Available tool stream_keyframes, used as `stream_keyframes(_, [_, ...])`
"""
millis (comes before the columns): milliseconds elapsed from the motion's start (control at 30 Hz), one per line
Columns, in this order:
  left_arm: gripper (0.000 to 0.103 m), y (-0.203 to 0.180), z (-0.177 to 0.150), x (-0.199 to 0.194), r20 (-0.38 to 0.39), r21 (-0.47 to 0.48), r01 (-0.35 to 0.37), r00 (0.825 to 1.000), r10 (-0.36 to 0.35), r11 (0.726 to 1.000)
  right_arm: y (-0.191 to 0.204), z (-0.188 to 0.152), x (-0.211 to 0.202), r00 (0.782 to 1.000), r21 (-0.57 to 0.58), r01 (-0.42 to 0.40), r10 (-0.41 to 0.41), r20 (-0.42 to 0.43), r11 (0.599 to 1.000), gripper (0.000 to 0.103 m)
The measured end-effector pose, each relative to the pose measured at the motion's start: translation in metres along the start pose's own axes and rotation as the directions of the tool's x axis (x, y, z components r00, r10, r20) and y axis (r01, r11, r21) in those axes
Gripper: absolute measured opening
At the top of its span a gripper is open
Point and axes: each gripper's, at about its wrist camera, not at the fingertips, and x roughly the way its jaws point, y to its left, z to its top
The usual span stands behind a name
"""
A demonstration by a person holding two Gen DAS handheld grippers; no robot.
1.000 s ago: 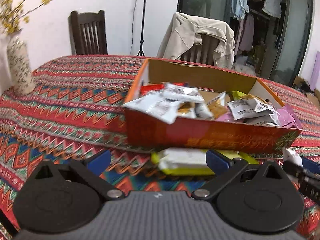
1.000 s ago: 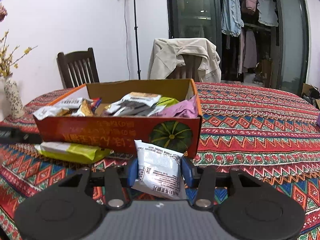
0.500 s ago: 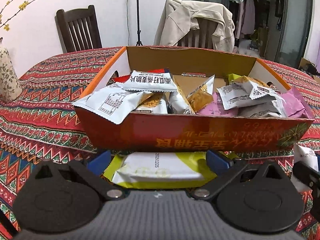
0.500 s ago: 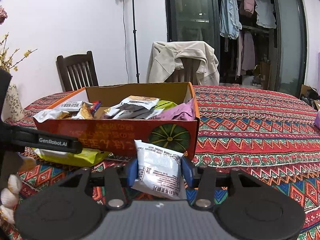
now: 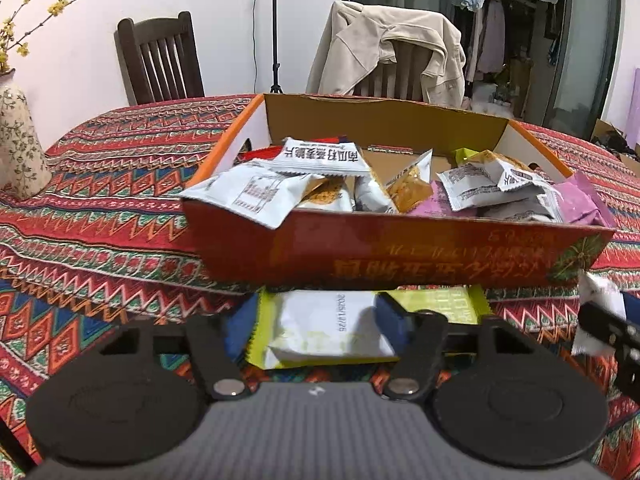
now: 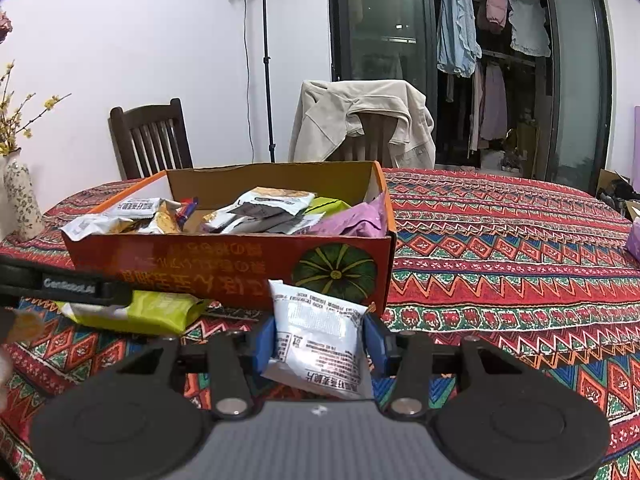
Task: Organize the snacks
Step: 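Grasp the green-and-white protein bar with the left gripper while the right gripper holds its packet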
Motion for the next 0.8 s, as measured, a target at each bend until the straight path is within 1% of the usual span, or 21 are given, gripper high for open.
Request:
stream_keyframes(133, [0.054,0.0,-0.008,-0.013,0.002,0.038,-0.001,1.0,0.001,0.999,0.0,0.0,-0.001,1.0,0.0,0.001,-0.001,0.006,1.0,0.047])
stream_keyframes(233, [0.055,-0.001,-0.013,-0.023,0.007,0.068,0.009,1.0,-0.009,0.998,0.001,0.0,-0.002,1.0,-0.004,0.001,-0.001,0.008,1.0,0.047])
stream_keyframes(267, [0.057,0.0,-0.012,-0.025,0.019,0.067,0.01,1.0,-0.012,0.998,0.001,0.0,-0.003,1.0,-0.006,0.001,-0.001,0.008,1.0,0.047])
stream_keyframes(333, [0.071,0.001,-0.007,-0.029,0.052,0.064,0.005,0.999,-0.008,0.998,0.001,0.0,-0.003,1.0,-0.007,0.003,-0.003,0.009,1.0,0.047])
stream_keyframes(367, [0.085,0.001,-0.005,-0.03,0.065,0.065,0.005,0.998,-0.009,0.998,0.001,0.0,-0.003,1.0,-0.006,0.004,-0.004,0.01,1.0,0.047])
stream_keyframes(400, [0.096,0.001,-0.003,-0.031,0.075,0.072,0.01,0.997,-0.015,0.997,0.001,0.0,-0.003,1.0,-0.005,0.006,-0.006,0.01,1.0,0.047])
stream_keyframes(433, [0.1,0.001,-0.002,-0.032,0.079,0.085,0.019,0.997,-0.026,0.996,0.001,0.0,-0.004,1.0,-0.002,0.008,-0.008,0.01,1.0,0.047])
stream_keyframes(567, [0.103,-0.002,0.0,-0.027,0.075,0.162,0.043,0.996,-0.056,0.986,0.0,-0.001,-0.004,1.0,-0.003,0.009,-0.009,0.011,1.0,0.048])
stream_keyframes(633, [0.103,-0.004,0.001,-0.015,0.043,0.206,0.063,0.996,-0.074,0.976,0.001,-0.001,-0.004,1.0,-0.005,0.009,-0.009,0.01,1.0,0.048])
stream_keyframes(700, [0.103,-0.005,0.002,-0.002,0.026,0.214,0.054,0.998,-0.062,0.975,0.001,-0.001,-0.004,1.0,-0.004,0.011,-0.011,0.009,1.0,0.048])
stream_keyframes(800, [0.103,-0.003,0.003,0.01,0.02,0.195,0.089,0.995,-0.095,0.977,0.0,-0.001,-0.003,1.0,-0.001,0.013,-0.013,0.008,1.0,0.048])
